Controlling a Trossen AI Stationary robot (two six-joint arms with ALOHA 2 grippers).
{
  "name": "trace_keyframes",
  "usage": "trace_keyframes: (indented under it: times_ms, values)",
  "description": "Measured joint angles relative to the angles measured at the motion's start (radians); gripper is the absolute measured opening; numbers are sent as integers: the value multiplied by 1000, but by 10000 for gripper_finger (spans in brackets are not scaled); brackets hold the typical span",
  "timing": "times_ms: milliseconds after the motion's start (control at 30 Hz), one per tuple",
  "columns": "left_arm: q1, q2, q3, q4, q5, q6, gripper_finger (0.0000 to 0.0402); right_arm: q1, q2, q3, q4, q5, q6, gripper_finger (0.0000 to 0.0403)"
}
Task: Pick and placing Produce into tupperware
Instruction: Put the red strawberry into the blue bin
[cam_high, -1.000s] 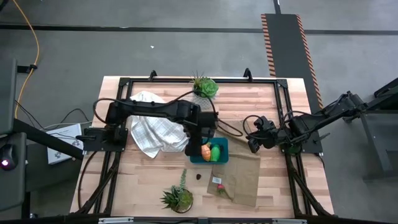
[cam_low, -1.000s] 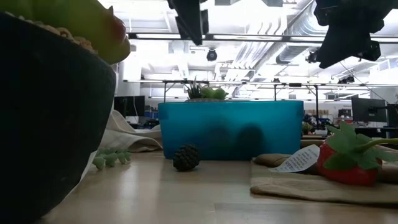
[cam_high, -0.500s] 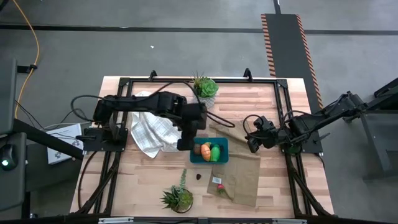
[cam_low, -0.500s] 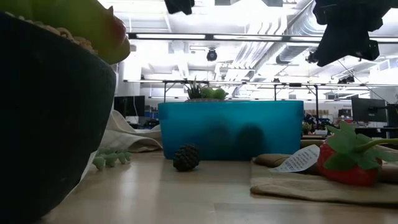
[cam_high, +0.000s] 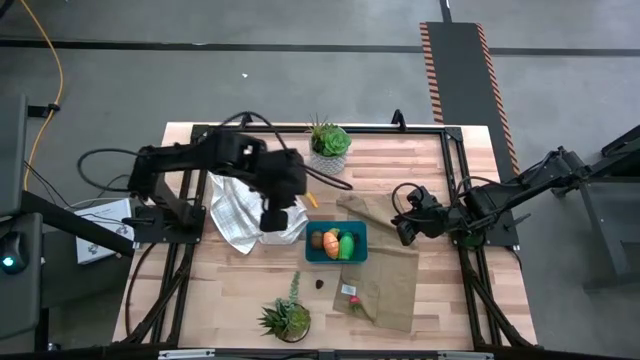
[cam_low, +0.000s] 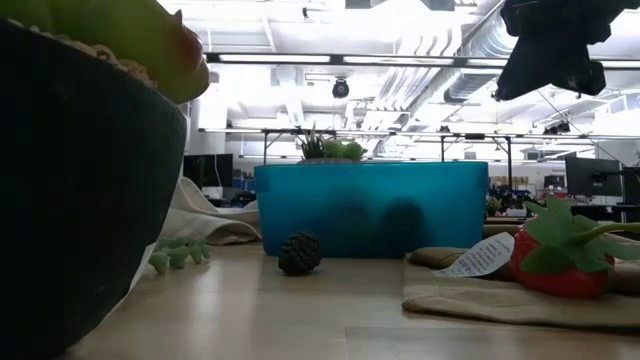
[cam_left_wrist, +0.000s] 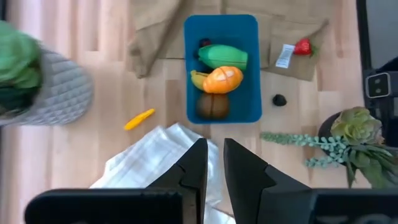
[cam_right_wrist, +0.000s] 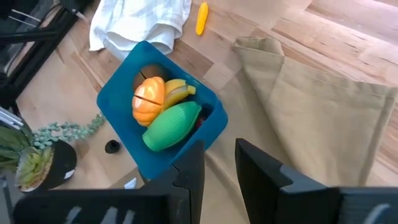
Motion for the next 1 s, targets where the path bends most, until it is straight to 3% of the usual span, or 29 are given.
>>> trace_keyframes:
  times_ms: [300,633,733,867,1000]
  values:
    - [0,-138,0,-71,-110,-48,42,0,0,0,34,0,4,81]
    - [0,-295,-39,-58,-139,-123,42,0,0,0,39,0,34,81]
    - [0,-366,-160,20,-139,-140,42,0,0,0,39,0,42,81]
    - [0,-498,-432,177,-133,-182,42,0,0,0,47,1,53,81]
    - [0,-636,-717,349,-39,-264,42,0,0,0,87,2,53,81]
